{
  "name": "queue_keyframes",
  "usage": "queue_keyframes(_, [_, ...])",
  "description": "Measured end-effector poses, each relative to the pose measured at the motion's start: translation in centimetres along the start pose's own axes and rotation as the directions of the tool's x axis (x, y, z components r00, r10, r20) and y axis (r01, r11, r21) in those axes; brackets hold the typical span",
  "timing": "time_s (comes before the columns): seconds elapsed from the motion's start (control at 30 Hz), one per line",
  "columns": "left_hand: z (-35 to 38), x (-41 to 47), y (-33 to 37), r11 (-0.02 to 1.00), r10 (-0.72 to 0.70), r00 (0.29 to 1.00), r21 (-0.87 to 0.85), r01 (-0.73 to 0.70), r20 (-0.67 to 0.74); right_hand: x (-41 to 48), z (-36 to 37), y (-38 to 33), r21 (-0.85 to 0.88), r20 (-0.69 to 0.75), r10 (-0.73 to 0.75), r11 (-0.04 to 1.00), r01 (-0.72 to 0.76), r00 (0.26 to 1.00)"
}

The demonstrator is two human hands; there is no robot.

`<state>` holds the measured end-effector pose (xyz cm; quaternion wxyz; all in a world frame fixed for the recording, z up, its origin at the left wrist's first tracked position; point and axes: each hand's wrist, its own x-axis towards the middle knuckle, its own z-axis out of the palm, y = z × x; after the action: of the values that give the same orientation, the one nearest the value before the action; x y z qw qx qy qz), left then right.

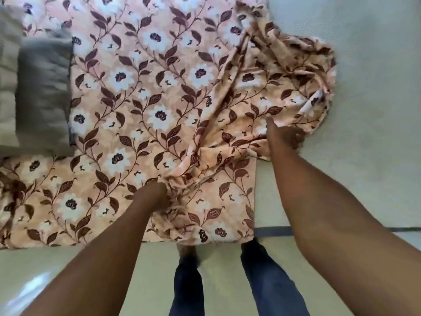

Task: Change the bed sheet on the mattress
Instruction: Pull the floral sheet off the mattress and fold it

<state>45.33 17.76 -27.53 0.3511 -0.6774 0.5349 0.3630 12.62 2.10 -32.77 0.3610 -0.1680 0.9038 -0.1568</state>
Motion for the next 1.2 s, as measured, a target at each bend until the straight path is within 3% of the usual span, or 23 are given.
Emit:
queue_keyframes(0.07, [0.4, 0.1, -1.3, 0.976, -0.081, 0.987, -0.213, 0.051, -0.135, -1.5, 3.1, -2.1, 0.083, 0.085, -0.178, 0.982, 0.171, 0.980])
queue_keyframes(0.13, [0.6, 0.0, -2.9, 0.848, -0.227, 0.951, -0.522, 0.088, -0.208, -5.6, 6.4, -3.2, -0.071, 0.301, -0.390, 0.901, 0.429, 0.870])
queue_keyframes(0.2, [0.6, 0.0, -4.1, 0.618, -0.387, 0.896, -0.782, 0.075, -0.219, -11.2, 8.8, -2.1, -0.182, 0.561, -0.492, 0.712, 0.678, 0.666])
queue_keyframes(0.23, [0.0, -0.5, -4.4, 0.478, -0.465, 0.863, -0.877, 0.055, -0.199, -14.7, 9.4, -0.7, -0.165, 0.724, -0.474, 0.588, 0.792, 0.502])
queue_keyframes(0.3, [-1.5, -1.8, -4.7, 0.280, -0.560, 0.820, -0.959, 0.050, -0.121, -21.5, 9.5, 2.6, -0.044, 0.974, -0.194, 0.348, 0.936, 0.118])
queue_keyframes(0.33, [-1.7, -2.1, -4.9, 0.250, -0.580, 0.809, -0.966, 0.067, -0.094, -24.3, 9.0, 4.1, 0.042, 0.999, 0.014, 0.223, 0.974, -0.046])
queue_keyframes(0.37, [-1.9, -2.2, -5.3, 0.266, -0.568, 0.820, -0.959, 0.100, -0.072, -26.3, 8.8, 5.4, 0.156, 0.966, 0.196, 0.083, 0.984, -0.170])
queue_keyframes(0.4, [-1.5, -1.8, -6.0, 0.284, -0.546, 0.836, -0.950, 0.130, -0.049, -27.4, 8.7, 6.0, 0.236, 0.932, 0.286, -0.017, 0.972, -0.221])
queue_keyframes(0.43, [-1.0, -1.3, -6.7, 0.272, -0.520, 0.854, -0.952, 0.141, -0.022, -27.7, 8.6, 6.0, 0.250, 0.933, 0.276, -0.030, 0.968, -0.232])
queue_keyframes(0.47, [-0.7, -1.0, -7.3, 0.265, -0.484, 0.875, -0.956, 0.123, -0.021, -27.0, 8.7, 5.3, 0.193, 0.967, 0.165, 0.034, 0.981, -0.196])
queue_keyframes(0.5, [-0.2, -0.4, -7.9, 0.252, -0.448, 0.893, -0.964, 0.087, -0.036, -25.6, 9.0, 4.3, 0.108, 0.994, -0.005, 0.173, 0.979, -0.109])
queue_keyframes(0.57, [-0.8, -1.1, -8.2, 0.239, -0.362, 0.929, -0.971, 0.013, -0.077, -22.1, 9.6, 1.5, -0.049, 0.888, -0.388, 0.457, 0.888, 0.249])
queue_keyframes(0.6, [-1.2, -1.6, -8.1, 0.263, -0.320, 0.942, -0.965, -0.015, -0.101, -20.0, 10.1, -0.3, -0.117, 0.723, -0.542, 0.516, 0.849, 0.428])
queue_keyframes(0.63, [-1.1, -1.6, -8.3, 0.301, -0.287, 0.950, -0.953, -0.034, -0.124, -18.0, 10.6, -1.8, -0.184, 0.552, -0.627, 0.552, 0.813, 0.550])
queue_keyframes(0.67, [-0.8, -1.4, -8.4, 0.340, -0.250, 0.959, -0.939, -0.039, -0.130, -16.0, 10.9, -3.2, -0.254, 0.430, -0.633, 0.599, 0.759, 0.643])
queue_keyframes(0.73, [0.5, -0.7, -9.5, 0.451, -0.168, 0.977, -0.891, -0.042, -0.131, -13.3, 12.8, -5.0, -0.376, 0.336, -0.482, 0.719, 0.584, 0.809])
queue_keyframes(0.8, [2.4, -0.4, -10.9, 0.537, -0.100, 0.989, -0.843, -0.037, -0.107, -12.3, 15.1, -5.2, -0.480, 0.281, -0.411, 0.723, 0.497, 0.867])
queue_keyframes(0.9, [5.2, -0.7, -13.8, 0.545, -0.094, 0.991, -0.838, -0.025, -0.091, -16.6, 18.0, -4.7, -0.436, 0.320, -0.526, 0.657, 0.615, 0.788])
queue_keyframes(0.97, [6.9, -1.1, -16.5, 0.548, -0.132, 0.987, -0.836, -0.005, -0.092, -22.2, 19.5, -3.4, -0.353, 0.523, -0.591, 0.506, 0.787, 0.614])
queue_keyframes(1.03, [7.9, -1.6, -19.3, 0.547, -0.171, 0.982, -0.837, 0.023, -0.085, -29.1, 20.2, -0.6, -0.187, 0.853, -0.417, 0.319, 0.929, 0.315])
queue_keyframes(1.1, [8.5, -2.2, -22.3, 0.556, -0.216, 0.972, -0.830, 0.048, -0.088, -35.4, 21.2, 2.7, 0.031, 0.993, -0.114, 0.019, 0.999, -0.028])
queue_keyframes(1.13, [8.7, -2.4, -23.8, 0.567, -0.224, 0.969, -0.823, 0.045, -0.101, -37.2, 22.4, 4.2, 0.103, 0.995, -0.008, -0.101, 0.990, -0.104])
queue_keyframes(1.2, [9.0, -2.7, -27.0, 0.555, -0.254, 0.960, -0.831, 0.046, -0.116, -39.6, 24.5, 4.8, 0.090, 0.995, -0.022, -0.188, 0.978, -0.096])
